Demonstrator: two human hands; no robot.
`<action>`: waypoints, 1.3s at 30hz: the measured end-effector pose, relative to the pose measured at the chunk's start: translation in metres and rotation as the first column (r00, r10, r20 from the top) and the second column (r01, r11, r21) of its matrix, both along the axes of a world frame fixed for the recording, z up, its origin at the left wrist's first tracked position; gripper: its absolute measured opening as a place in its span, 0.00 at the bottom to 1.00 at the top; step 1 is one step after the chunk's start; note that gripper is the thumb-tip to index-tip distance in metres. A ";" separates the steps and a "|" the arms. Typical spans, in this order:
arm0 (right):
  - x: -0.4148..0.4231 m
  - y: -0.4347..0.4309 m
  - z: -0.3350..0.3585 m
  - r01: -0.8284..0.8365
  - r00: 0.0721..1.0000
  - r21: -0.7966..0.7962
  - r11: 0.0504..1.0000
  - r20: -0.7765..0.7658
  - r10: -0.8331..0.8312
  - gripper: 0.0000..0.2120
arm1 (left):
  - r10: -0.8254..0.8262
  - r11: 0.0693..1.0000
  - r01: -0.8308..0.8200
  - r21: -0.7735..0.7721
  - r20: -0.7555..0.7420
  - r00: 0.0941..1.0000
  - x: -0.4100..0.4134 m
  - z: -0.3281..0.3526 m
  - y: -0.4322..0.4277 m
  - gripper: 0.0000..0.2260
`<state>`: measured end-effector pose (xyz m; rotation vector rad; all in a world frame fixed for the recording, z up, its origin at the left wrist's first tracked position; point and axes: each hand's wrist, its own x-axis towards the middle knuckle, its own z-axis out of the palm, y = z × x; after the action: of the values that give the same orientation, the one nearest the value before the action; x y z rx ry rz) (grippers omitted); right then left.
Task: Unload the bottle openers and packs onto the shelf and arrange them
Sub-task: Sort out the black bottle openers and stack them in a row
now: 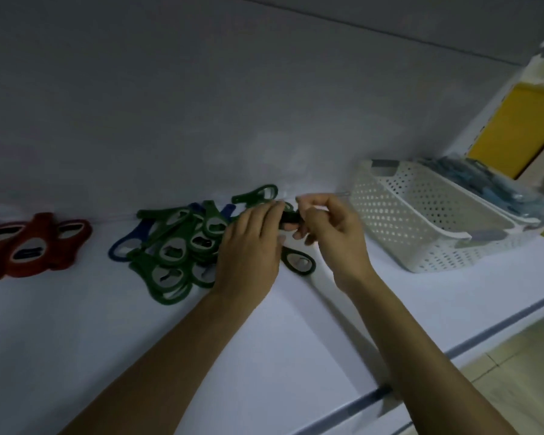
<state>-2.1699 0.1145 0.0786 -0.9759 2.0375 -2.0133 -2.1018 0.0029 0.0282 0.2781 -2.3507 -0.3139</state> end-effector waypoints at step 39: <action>-0.020 -0.032 -0.022 -0.205 0.965 -0.033 0.978 0.158 0.208 0.10 | 0.016 0.725 0.205 0.657 -0.313 0.950 0.003 0.004 -0.009 0.19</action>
<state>-2.1902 0.0828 0.0565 -0.9503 1.7615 -1.9344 -2.0986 -0.0063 0.0324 0.4213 -1.8582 -1.2067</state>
